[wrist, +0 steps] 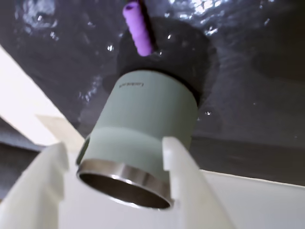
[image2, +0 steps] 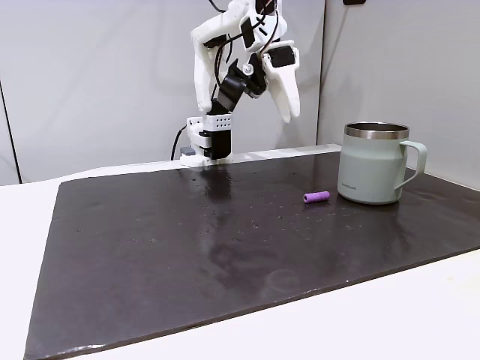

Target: Grasp a pengrip and put it in the cup.

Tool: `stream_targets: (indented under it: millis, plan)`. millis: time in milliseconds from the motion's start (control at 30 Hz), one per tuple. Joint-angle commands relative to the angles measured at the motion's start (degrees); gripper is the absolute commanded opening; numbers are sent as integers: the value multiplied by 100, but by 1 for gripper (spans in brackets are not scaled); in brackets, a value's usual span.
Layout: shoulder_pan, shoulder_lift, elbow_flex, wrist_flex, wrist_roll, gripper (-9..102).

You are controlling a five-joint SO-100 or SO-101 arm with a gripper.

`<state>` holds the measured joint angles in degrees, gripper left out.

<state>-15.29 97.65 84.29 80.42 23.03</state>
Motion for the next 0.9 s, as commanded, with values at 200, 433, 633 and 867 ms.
stream_targets:
  millis: [200, 433, 633, 867]
  plan:
    - [-281, -1837, -2250, 686, 642, 27]
    - [-378, -2654, -2180, 211, 694, 26]
    - [-466, -3313, -2180, -220, 642, 26]
    - [-563, -3911, -2153, -554, 606, 25]
